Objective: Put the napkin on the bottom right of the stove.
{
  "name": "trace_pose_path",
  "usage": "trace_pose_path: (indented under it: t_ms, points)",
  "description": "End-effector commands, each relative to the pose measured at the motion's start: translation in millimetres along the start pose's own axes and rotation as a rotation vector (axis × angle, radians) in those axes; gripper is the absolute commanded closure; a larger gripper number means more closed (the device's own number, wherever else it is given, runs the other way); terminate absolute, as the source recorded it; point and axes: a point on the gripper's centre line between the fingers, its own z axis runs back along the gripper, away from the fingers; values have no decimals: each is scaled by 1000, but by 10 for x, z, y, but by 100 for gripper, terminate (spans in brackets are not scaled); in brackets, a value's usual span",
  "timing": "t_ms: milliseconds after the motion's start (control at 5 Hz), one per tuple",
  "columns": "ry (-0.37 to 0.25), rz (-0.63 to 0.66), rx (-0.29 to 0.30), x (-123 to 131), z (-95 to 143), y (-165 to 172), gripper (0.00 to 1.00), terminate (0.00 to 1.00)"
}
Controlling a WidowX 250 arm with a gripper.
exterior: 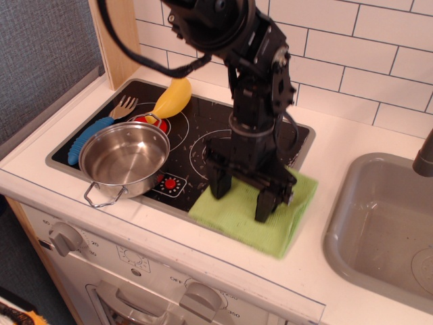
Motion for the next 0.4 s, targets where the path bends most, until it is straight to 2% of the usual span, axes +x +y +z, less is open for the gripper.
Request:
trace_pose_path:
  t_ms: [0, 200]
  points:
    - [-74, 33, -37, -26, 226, 73, 0, 0]
    - [-139, 38, -45, 9, 581, 76, 0, 0]
